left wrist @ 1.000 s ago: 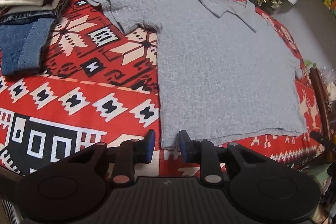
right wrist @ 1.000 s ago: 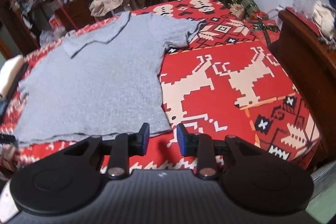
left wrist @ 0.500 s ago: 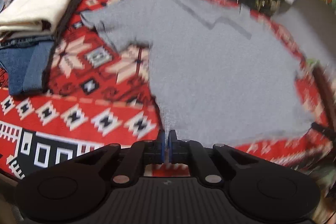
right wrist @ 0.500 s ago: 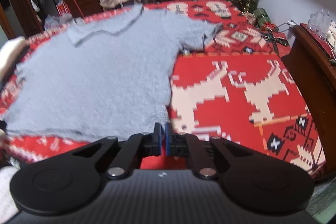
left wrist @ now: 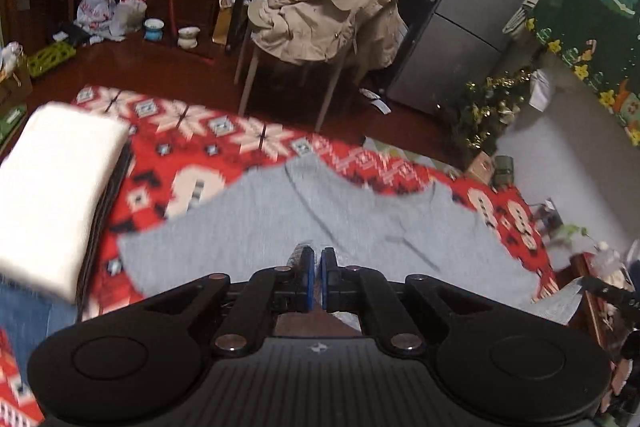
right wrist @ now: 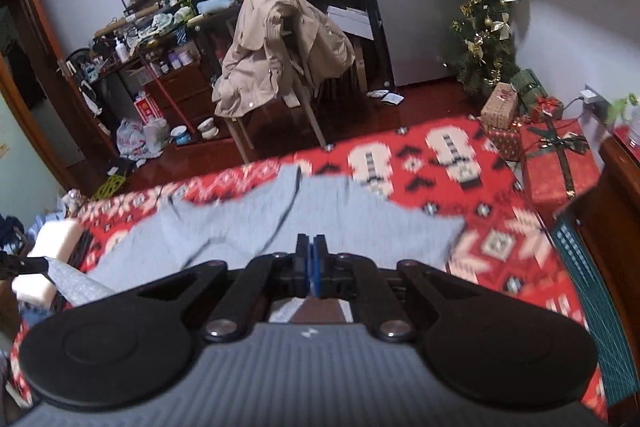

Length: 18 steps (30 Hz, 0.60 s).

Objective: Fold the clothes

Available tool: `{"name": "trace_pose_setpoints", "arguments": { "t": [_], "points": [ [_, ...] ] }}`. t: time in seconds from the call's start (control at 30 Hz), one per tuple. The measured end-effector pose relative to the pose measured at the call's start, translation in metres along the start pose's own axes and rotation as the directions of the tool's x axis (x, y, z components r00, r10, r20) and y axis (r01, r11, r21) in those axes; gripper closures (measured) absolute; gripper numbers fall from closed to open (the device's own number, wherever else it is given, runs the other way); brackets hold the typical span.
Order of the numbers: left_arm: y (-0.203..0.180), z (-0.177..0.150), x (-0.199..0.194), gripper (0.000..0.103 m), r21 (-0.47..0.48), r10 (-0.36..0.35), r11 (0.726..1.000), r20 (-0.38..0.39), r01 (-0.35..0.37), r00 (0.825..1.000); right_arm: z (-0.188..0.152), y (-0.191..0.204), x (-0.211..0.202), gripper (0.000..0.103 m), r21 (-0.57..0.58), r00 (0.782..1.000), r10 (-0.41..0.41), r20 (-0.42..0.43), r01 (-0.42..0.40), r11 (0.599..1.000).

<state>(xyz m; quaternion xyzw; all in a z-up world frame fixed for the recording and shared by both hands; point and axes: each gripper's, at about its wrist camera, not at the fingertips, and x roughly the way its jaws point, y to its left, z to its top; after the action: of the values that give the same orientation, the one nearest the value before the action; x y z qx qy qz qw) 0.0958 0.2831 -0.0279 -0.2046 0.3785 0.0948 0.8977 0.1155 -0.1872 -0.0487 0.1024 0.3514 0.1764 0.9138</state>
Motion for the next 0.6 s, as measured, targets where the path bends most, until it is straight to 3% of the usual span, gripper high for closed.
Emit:
{"name": "trace_pose_setpoints", "arguments": {
  "t": [0.33,0.6],
  "points": [
    [0.008,0.046,0.065,0.100,0.008,0.019,1.000,-0.070,-0.019,0.997,0.063,-0.003,0.077,0.103,0.001,1.000,-0.029,0.005,0.029,1.000],
    [0.026,0.044,0.112,0.100,-0.029,0.051,0.998,-0.147,-0.056,0.988,0.066,0.003,0.130,0.103,-0.026,0.999,-0.036,-0.036,0.035,0.999]
  ]
}}
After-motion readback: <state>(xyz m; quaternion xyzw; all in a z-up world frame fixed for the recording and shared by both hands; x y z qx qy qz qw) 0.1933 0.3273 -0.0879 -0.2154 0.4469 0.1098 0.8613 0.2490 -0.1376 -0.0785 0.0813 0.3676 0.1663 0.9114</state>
